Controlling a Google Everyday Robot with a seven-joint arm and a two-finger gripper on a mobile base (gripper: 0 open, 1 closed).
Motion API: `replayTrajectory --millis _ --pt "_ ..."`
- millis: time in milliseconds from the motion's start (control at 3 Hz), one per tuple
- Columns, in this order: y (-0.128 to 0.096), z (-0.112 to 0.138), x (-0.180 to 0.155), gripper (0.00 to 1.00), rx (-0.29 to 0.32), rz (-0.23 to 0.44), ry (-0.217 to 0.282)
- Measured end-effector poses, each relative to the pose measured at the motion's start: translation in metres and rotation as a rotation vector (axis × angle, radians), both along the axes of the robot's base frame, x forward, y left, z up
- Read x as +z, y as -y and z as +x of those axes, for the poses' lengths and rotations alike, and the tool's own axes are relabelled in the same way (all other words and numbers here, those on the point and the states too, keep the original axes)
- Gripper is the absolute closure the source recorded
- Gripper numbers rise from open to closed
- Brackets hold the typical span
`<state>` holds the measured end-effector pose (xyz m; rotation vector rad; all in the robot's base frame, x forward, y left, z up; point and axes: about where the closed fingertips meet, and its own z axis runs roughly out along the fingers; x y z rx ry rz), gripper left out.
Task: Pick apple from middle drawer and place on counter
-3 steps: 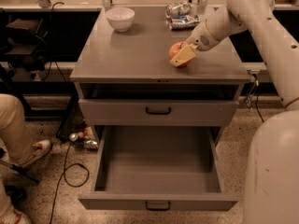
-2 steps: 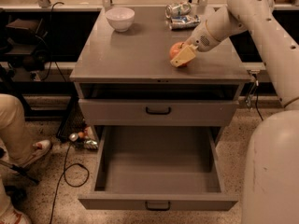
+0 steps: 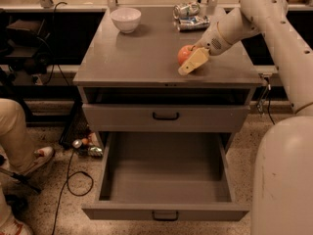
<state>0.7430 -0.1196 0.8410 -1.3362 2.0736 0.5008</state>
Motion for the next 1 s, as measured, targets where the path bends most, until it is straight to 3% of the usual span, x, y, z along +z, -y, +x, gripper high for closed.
replayTrajectory --millis 333,667,1000 --pt "0.004 -0.001 0.004 0.00 0.000 0.017 0.008" --pt "0.027 -0.006 0.022 0.00 -0.046 0.063 0.055" --pt "0.077 -0.023 0.045 0.00 -0.158 0.119 0.143"
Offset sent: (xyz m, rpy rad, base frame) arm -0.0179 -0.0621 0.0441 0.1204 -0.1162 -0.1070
